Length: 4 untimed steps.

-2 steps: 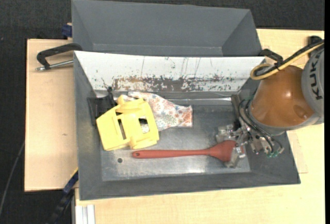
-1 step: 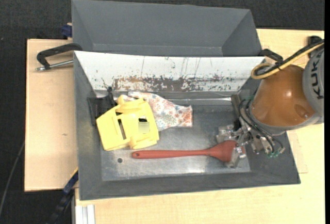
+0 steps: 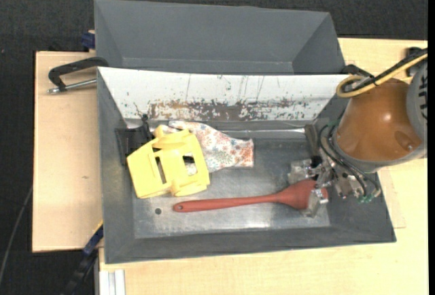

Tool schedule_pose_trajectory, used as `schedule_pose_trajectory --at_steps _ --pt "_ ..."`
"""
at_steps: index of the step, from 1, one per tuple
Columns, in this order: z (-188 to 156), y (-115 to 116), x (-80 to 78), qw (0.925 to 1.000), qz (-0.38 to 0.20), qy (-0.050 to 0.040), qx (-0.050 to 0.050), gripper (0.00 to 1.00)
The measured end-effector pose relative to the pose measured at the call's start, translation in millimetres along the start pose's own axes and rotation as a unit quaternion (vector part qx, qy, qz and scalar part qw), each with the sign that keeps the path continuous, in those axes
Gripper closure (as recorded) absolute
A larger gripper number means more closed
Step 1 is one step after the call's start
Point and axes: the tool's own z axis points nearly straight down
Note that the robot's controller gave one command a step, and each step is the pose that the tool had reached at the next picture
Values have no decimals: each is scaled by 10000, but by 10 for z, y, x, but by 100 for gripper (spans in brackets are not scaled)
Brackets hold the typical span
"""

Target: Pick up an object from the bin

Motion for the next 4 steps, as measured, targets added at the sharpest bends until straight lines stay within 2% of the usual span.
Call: schedule_pose_trajectory --at_steps 1,3,4 --pt "-71 -1 -14 10000 -2 -20 6 100" --pt "-297 13 2 10000 0 9 -9 100" --pt "-440 10 -13 10000 -1 -22 3 100"
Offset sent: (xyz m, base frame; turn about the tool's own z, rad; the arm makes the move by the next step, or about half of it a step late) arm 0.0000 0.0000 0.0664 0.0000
